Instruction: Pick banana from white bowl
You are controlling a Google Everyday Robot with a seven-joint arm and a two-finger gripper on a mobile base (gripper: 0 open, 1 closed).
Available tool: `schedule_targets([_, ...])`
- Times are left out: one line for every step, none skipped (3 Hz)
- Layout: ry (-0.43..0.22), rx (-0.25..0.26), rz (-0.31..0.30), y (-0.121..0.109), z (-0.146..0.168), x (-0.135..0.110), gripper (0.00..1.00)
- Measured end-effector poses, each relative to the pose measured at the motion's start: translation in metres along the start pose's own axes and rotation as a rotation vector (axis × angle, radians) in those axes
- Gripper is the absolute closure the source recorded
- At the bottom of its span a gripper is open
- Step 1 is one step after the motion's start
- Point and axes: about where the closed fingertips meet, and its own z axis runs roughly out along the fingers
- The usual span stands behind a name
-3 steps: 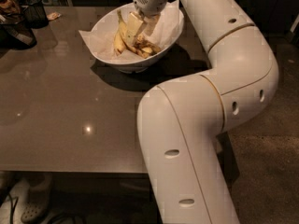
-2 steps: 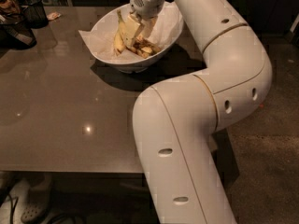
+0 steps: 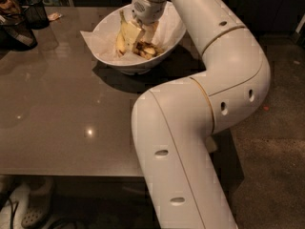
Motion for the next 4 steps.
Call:
schedule_targets([0.017, 0.019, -0.008, -0.002, 0.002, -0.001, 0.59])
schedule_targets([0.017, 0.019, -0.008, -0.002, 0.002, -0.001, 0.82])
schedule_targets([0.017, 0.02, -0.008, -0.002, 0.002, -0.001, 1.0])
schedule_targets([-0.026, 0.043, -0.026, -0.006, -0.002, -0.012, 1.0])
